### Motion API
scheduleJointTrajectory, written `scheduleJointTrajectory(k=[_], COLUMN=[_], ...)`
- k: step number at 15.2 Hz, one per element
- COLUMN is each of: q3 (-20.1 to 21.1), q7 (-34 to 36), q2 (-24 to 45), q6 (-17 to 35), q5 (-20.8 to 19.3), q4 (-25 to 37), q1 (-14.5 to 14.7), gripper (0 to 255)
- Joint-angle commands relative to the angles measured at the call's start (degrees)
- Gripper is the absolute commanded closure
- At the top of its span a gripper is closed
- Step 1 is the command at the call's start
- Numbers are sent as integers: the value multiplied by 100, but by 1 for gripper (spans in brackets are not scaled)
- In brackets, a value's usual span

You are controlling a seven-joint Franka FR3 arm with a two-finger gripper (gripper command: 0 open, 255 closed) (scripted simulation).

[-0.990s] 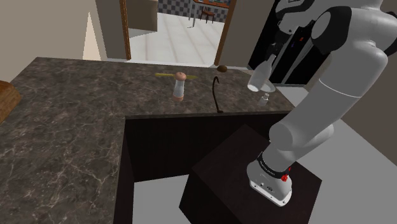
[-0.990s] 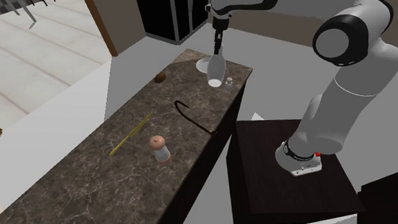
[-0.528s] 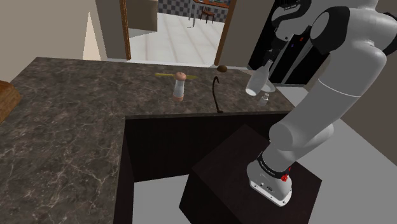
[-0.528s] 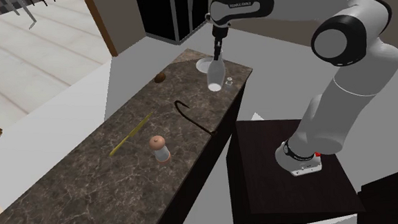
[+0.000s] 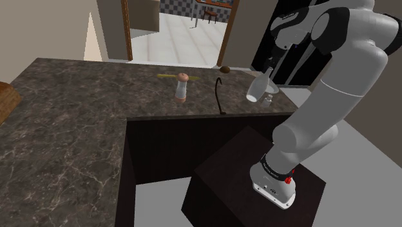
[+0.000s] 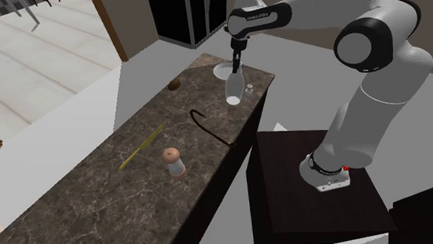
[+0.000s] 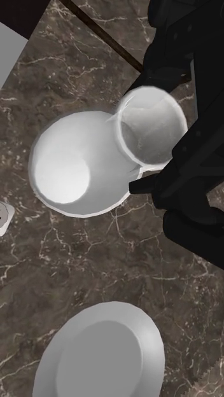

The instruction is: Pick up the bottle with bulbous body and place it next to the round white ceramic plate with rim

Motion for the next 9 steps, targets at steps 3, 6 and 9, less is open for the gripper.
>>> scheduleJointTrajectory(k=[3,6,9], q3=[1,1,1], q7=[-29,-29,-29], q2=[41,41,41], q6=[90,90,89], q5=[30,31,31], q4=[-50,-50,-49], q1=[-7,-7,-7], gripper=[255,255,0])
